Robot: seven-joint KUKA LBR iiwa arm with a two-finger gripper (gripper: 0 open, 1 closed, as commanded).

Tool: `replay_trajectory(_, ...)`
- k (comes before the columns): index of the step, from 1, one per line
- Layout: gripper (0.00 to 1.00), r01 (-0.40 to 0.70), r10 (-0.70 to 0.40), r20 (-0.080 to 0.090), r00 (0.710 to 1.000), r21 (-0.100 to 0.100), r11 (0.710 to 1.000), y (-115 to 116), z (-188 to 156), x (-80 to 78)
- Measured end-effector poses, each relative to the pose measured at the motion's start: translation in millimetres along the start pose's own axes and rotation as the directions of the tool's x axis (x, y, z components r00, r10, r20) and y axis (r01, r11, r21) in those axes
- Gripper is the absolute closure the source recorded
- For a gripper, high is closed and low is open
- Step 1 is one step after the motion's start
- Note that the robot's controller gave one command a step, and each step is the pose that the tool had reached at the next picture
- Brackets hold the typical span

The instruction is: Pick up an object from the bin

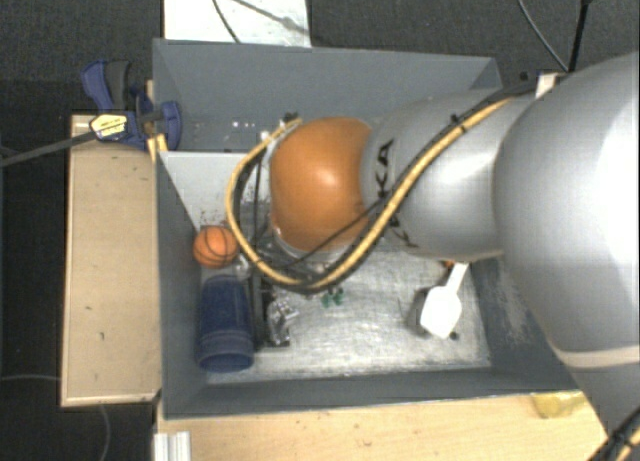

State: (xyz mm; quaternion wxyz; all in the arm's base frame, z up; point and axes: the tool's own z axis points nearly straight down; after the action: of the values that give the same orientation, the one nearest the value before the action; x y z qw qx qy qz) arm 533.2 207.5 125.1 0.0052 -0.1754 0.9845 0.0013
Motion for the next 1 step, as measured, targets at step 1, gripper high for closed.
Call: replay_trajectory(1,0.00,0.191,-0.191,0.015,0.981,0.010,0.982,-5.9,23.9,-7.2)
